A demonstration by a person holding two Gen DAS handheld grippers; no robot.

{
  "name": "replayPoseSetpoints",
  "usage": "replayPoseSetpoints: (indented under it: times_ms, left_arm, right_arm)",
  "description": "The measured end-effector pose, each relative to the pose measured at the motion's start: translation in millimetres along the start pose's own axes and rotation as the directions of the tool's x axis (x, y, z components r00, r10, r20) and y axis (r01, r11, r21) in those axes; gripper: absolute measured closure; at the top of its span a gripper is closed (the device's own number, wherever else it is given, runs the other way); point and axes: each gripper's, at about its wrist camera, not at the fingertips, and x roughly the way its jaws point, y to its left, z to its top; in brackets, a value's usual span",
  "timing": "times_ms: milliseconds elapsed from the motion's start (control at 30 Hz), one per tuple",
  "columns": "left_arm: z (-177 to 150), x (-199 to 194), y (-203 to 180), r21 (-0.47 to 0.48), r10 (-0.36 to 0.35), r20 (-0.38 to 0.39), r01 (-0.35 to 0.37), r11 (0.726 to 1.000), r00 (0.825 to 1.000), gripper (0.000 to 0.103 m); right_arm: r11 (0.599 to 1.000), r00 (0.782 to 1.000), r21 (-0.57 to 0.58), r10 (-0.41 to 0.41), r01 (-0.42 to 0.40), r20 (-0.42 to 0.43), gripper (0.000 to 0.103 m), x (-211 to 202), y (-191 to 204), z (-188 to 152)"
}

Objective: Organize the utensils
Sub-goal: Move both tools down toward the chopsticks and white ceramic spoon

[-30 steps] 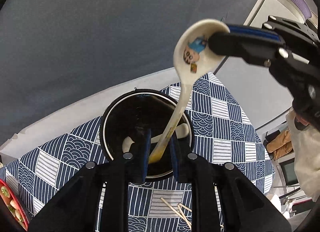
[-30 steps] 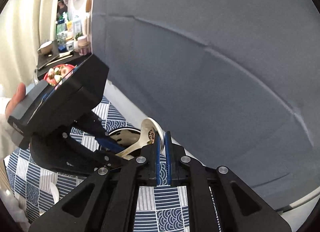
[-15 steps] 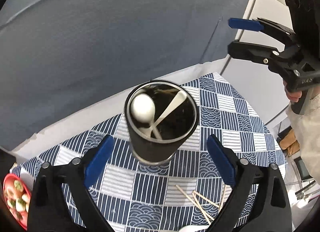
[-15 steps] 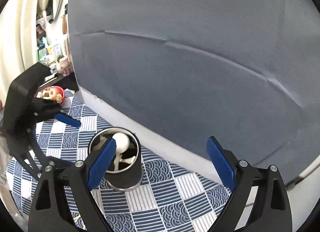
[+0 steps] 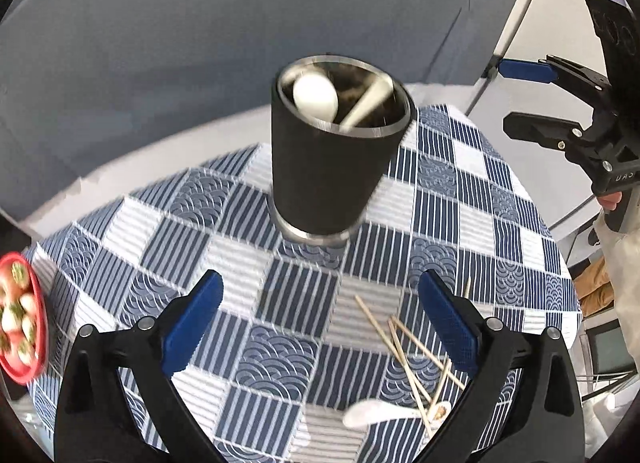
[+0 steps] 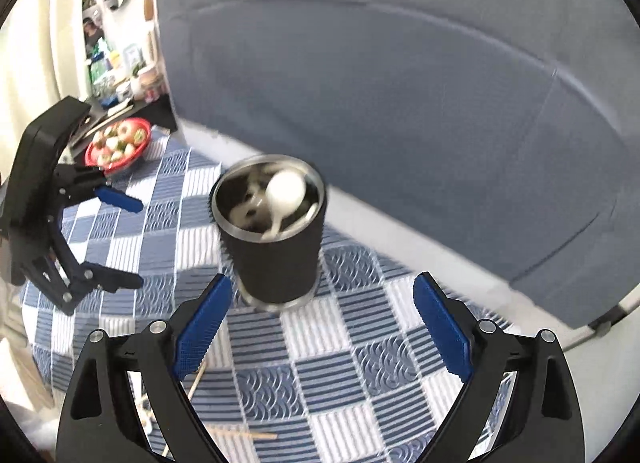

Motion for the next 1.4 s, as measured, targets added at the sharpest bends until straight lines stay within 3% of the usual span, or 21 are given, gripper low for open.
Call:
replayPoseSetpoints:
  times_ms: [333,500,800,1033,1133,1233,1400]
  left_arm:
    - [-54.9,13.4,-18.4,-0.091,-0.045,-0.054,0.04,0.995,0.997,0.007]
    - [-77.5,19.4,-35.5,-0.077,-0.046,-0.093,0.039,0.996,0.995,0.007]
    - [-110.6,23.8,-71.1,-0.015,0.0,-0.145,-0.003,1.0,0.989,0.007]
    - [-137.2,31.5,-83.7,-0.023,-0.001,-0.178,-0.003,1.0,0.984,0.007]
    - [-150.4,33.4,-85.3,-0.049,-0.015,-0.184,0.006,0.999,0.983,0.007]
    - [-160.5,35.0,-82.6,-0.088,-0.024,-0.185,0.008,0.996,0.983,0.007]
    - [-167.9,32.8,-79.1,-0.119,0.06,-0.168,-0.081,0.99,0.984,0.007]
  right_arm:
    - [0.997,0.991,0.049,0.06,-0.054,-0.123,0.015,13.6,14.9,-52.3]
    - [0.995,0.981,0.085,0.072,-0.058,-0.182,0.015,20.4,16.5,-81.2]
    - [0.987,0.959,0.163,0.049,-0.003,-0.279,0.015,36.5,18.8,-124.8]
    - [0.972,0.938,0.234,0.049,0.034,-0.343,0.015,45.4,22.6,-142.4]
    - [0.955,0.921,0.286,0.046,0.072,-0.387,0.015,52.0,25.6,-150.0]
    - [0.922,0.906,0.38,0.093,0.078,-0.413,0.015,58.4,25.3,-158.5]
    - [0.864,0.885,0.489,0.128,0.122,-0.447,0.016,64.6,30.2,-163.9]
